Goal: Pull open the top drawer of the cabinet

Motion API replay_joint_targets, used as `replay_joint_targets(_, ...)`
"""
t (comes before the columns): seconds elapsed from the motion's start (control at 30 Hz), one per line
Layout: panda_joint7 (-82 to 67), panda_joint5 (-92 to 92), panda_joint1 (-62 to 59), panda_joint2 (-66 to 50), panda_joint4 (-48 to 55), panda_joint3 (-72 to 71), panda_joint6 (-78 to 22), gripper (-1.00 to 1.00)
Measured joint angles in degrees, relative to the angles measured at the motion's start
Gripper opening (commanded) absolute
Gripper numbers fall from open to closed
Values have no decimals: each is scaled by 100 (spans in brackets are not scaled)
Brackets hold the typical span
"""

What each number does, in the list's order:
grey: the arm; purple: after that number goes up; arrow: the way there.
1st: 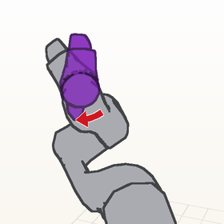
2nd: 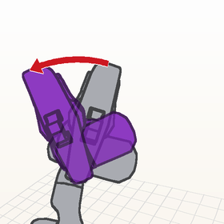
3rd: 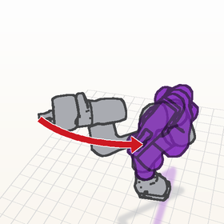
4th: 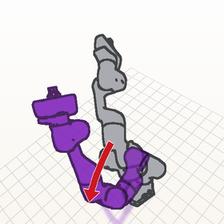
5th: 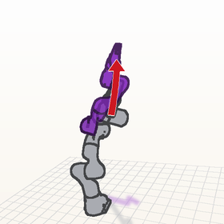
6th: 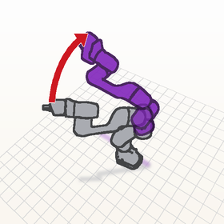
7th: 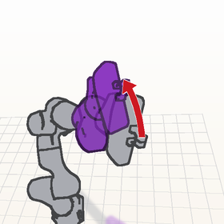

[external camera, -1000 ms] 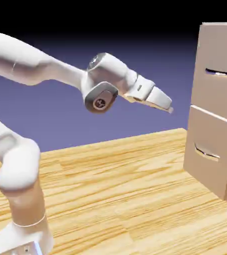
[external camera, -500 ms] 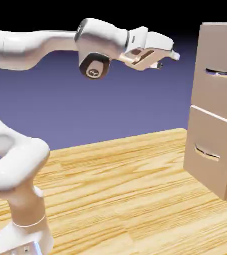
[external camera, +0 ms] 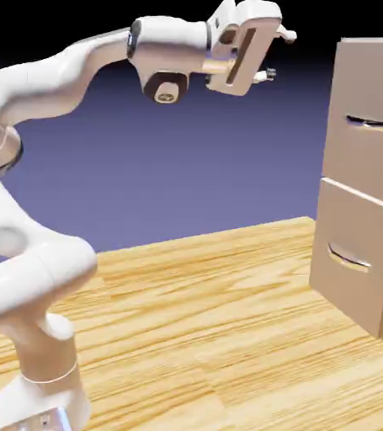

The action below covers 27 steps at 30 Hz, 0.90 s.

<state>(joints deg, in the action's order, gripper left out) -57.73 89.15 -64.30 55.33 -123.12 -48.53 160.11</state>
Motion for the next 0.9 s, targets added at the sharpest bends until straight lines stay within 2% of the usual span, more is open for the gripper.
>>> replay_joint_targets(0.83, -6229, 5542, -4040, 1410, 2355, -3017, -864, 0)
replay_joint_targets(0.9, -6261, 5572, -4062, 1417, 2368, -3033, -869, 0)
